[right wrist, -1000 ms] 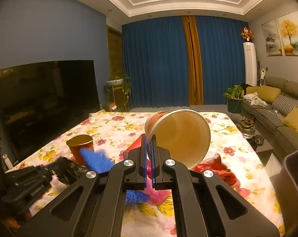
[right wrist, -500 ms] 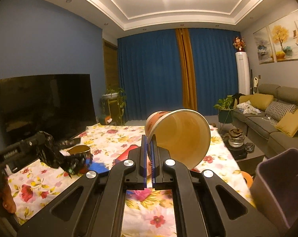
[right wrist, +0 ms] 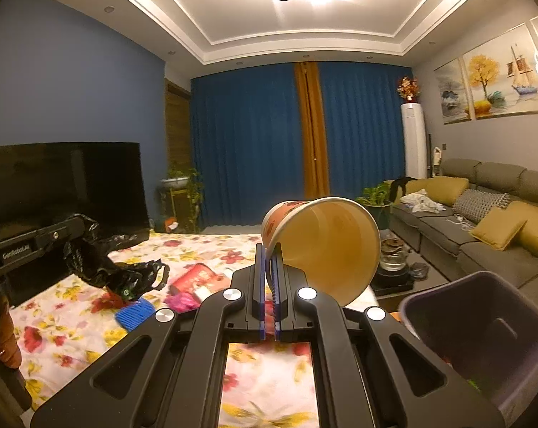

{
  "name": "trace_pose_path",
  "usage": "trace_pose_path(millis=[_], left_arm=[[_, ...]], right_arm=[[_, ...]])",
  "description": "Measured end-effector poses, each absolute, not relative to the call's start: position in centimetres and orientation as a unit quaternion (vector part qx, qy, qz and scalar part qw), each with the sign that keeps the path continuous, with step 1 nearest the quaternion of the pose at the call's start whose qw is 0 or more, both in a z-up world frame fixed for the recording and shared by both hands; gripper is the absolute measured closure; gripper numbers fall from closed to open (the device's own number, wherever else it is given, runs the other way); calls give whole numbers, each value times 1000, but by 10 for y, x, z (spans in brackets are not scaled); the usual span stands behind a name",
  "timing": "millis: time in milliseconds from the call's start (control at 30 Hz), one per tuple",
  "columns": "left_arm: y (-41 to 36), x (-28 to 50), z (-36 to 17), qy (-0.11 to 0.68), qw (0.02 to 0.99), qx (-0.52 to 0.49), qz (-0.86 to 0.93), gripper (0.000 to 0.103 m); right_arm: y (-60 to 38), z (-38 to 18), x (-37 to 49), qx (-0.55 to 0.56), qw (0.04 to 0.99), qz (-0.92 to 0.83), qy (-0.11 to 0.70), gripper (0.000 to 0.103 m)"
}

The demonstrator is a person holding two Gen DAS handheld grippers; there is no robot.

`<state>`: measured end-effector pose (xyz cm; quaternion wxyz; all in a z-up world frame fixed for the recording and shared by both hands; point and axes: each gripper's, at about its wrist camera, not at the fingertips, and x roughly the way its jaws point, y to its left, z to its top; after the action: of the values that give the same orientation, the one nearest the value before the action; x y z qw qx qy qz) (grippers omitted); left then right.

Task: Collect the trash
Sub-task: 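Carry the cup and black bag in both tools over the grey bin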

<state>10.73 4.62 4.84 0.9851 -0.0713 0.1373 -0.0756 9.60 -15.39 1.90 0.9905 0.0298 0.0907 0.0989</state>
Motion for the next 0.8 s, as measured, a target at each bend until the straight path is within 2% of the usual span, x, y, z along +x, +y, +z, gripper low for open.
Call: trace_pose_path(millis=[367, 800], left_arm=[[-45, 128, 50, 139, 977, -44, -159, 102], [-190, 135, 46, 131, 949, -7, -285, 102]], right_arm=[[-221, 19, 77, 22, 996, 22, 79, 99], [-304, 10, 60, 37, 994, -70, 76, 99]])
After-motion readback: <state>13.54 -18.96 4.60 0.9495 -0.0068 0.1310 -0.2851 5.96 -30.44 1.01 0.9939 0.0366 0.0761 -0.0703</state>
